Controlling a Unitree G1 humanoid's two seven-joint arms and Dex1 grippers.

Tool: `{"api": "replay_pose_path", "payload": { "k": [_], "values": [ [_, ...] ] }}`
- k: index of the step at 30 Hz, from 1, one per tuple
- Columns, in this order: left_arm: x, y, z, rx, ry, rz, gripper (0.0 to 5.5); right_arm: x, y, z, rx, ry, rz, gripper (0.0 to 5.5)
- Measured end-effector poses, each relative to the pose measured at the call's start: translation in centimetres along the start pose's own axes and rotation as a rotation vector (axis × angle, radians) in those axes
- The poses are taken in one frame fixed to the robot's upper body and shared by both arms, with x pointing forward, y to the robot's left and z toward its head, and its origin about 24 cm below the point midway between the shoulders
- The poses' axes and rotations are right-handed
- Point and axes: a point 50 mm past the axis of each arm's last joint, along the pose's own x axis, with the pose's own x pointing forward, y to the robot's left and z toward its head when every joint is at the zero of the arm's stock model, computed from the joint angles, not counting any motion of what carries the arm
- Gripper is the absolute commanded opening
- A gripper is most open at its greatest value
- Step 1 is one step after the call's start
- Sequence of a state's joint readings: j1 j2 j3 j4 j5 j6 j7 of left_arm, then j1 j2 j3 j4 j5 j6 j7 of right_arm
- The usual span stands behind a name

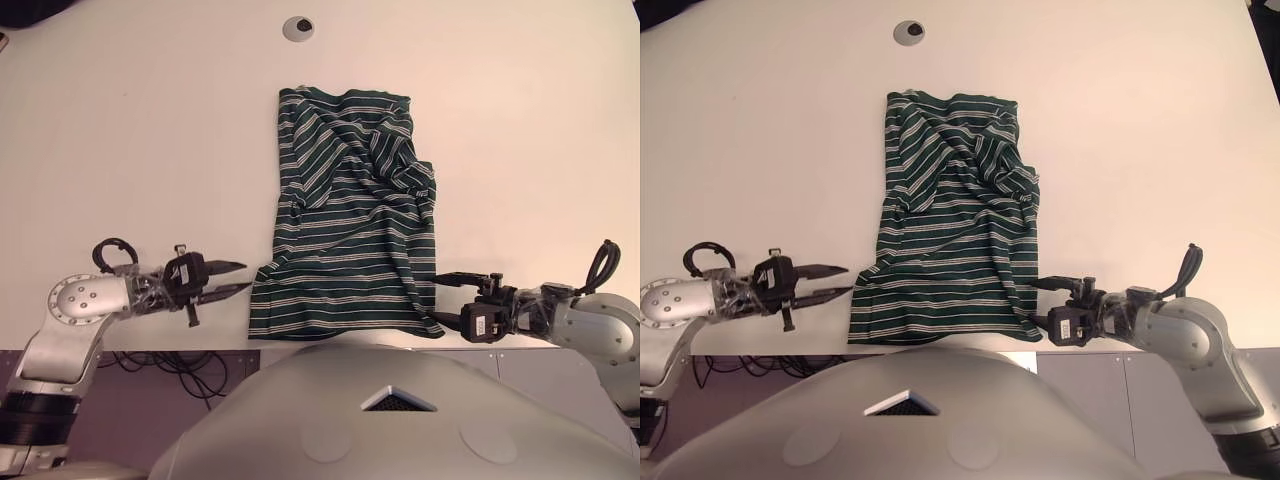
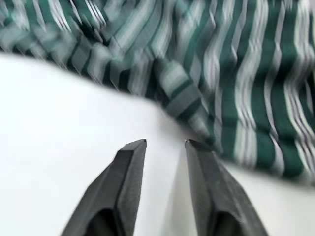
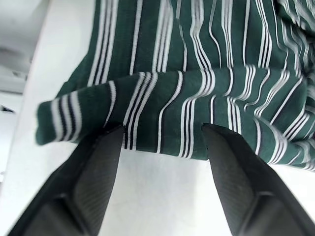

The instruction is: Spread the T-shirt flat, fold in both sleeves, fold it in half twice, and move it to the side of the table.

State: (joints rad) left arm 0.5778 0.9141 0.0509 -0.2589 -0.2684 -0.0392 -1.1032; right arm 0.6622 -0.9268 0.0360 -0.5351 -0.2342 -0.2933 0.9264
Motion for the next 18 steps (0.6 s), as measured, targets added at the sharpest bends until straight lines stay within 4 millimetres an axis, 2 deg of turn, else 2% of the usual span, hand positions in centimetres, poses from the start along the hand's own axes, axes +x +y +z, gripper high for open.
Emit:
{"api": "replay_pose_path", "payload": {
  "k": [3,7,12,18],
  "values": [
    [-0.7,-0.6,0.6,0.08,0.042,-0.038,2.03,-0.1,0.2,0.4,-0.05,0.018,-0.001,2.92],
    [-0.7,-0.7,0.9,0.291,0.143,-0.077,2.03,0.0,0.4,0.9,-0.089,0.028,0.001,2.92],
    [0.7,-2.3,1.9,0.475,0.101,-0.165,2.03,-0.3,0.5,0.9,-0.123,0.055,0.019,2.92],
    [2.2,-2.0,2.7,0.671,0.069,-0.171,2.03,-0.4,0.5,1.0,-0.152,0.057,0.02,2.92]
  ]
}}
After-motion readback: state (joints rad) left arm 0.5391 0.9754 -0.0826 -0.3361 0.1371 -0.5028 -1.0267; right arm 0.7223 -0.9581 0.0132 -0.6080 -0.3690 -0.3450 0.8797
